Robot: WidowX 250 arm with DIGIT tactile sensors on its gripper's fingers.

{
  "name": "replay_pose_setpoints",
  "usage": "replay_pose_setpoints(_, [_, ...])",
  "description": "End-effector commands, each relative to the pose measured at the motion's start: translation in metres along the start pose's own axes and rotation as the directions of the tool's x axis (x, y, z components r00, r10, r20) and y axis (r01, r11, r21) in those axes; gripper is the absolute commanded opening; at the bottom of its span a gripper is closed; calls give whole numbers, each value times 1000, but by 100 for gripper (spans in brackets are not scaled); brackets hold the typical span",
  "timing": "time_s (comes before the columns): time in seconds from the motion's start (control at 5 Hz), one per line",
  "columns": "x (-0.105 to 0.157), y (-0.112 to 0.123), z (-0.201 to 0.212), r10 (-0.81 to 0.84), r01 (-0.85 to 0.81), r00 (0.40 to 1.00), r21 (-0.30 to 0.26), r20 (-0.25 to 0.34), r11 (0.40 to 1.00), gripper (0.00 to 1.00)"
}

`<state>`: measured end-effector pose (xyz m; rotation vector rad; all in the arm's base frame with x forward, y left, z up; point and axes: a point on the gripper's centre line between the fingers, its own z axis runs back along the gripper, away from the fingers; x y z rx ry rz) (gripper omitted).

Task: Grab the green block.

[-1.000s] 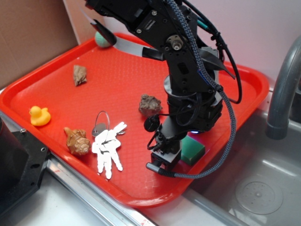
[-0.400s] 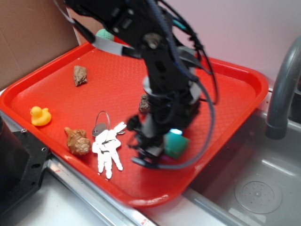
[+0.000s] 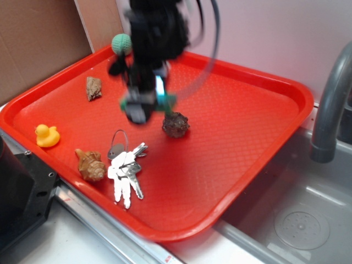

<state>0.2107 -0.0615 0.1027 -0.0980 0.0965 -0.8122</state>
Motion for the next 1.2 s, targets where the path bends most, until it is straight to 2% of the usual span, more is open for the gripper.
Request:
replay_pose_setpoints(0.0, [-71, 17, 75, 457, -437, 861, -133, 225, 889, 0])
replay_pose_setpoints(0.2, [-74, 12, 90, 597, -581, 750, -147, 286, 801, 0])
replay_pose_setpoints(0.4, [-74, -2, 97, 564, -575, 742, -89, 362, 813, 0])
replay_pose_setpoints(0.6, [-53, -1, 92, 630, -648, 715, -50, 303, 760, 0])
replay_pose_setpoints(0.8, [-37, 3, 89, 707, -725, 661, -29, 254, 688, 0])
replay_pose_setpoints(1.0, [-31, 6, 89, 731, -744, 651, -19, 205, 668, 0])
